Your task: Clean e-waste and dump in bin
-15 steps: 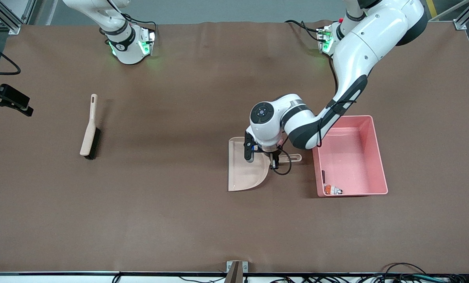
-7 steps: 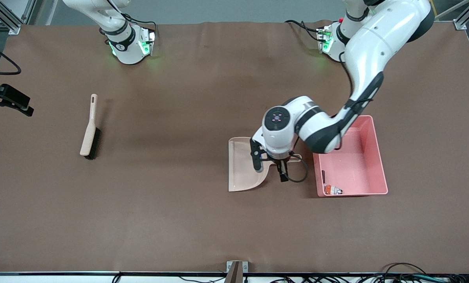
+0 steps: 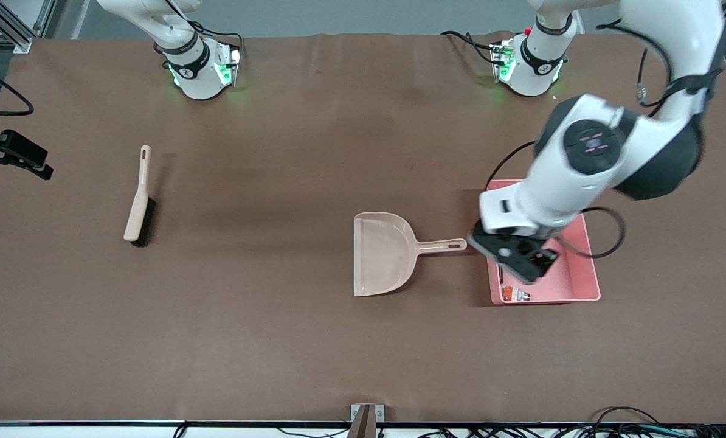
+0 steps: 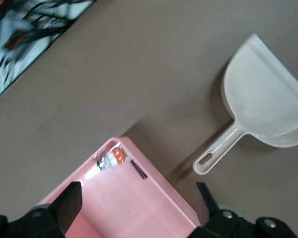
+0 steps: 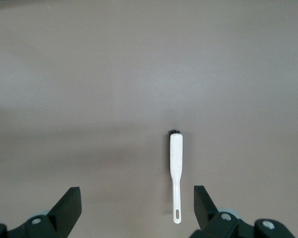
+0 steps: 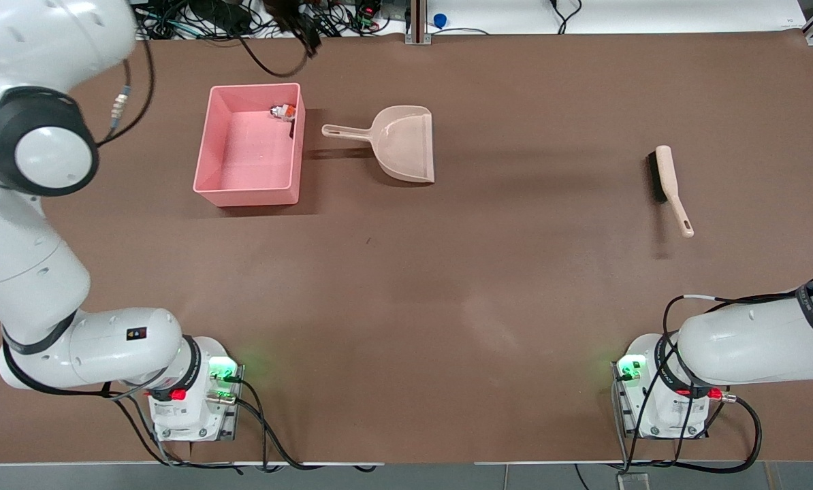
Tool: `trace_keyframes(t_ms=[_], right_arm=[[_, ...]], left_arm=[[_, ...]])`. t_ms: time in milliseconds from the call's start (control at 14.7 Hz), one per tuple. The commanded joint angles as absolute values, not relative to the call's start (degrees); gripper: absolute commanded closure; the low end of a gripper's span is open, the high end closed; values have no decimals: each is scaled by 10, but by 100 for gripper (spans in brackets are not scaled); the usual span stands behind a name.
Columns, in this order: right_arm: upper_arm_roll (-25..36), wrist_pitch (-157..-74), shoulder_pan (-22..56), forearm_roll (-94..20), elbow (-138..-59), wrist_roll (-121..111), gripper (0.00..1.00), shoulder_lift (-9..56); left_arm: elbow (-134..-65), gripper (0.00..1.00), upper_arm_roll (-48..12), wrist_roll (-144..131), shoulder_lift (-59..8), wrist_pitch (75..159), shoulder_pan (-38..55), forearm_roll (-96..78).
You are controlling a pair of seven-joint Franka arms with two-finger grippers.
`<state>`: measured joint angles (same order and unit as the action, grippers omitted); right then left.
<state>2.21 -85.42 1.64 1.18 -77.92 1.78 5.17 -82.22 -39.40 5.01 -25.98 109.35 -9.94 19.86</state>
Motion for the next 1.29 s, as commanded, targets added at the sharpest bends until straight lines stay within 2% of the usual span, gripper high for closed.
trace_keyframes(t_ms=[0, 136, 341, 477, 613, 1022, 1226], right_arm=[[24, -850, 18, 5, -776, 21, 0, 50], [24, -850, 18, 5, -776, 20, 0, 50], [24, -851, 18, 5, -776, 20, 0, 51], [24, -851, 18, 5, -776, 20, 0, 50], [24, -849, 20, 5, -776, 20, 0, 51], [24, -847, 20, 5, -776, 20, 0, 50], [24, -846, 18, 5, -777, 19, 0, 50]], left_arm=[[-841, 0, -392, -69, -202, 1061, -130, 173], [-845, 0, -380, -100, -170, 1049, -141, 173], [-852, 0, -222, -92, -101, 1027, -42, 159], [-855, 0, -163, -90, -66, 972, -16, 88], [-884, 0, -121, -90, -25, 962, -2, 48], [-995, 0, -62, -70, 85, 958, 11, -13], [-1033, 0, -61, -69, 121, 955, 15, -13]])
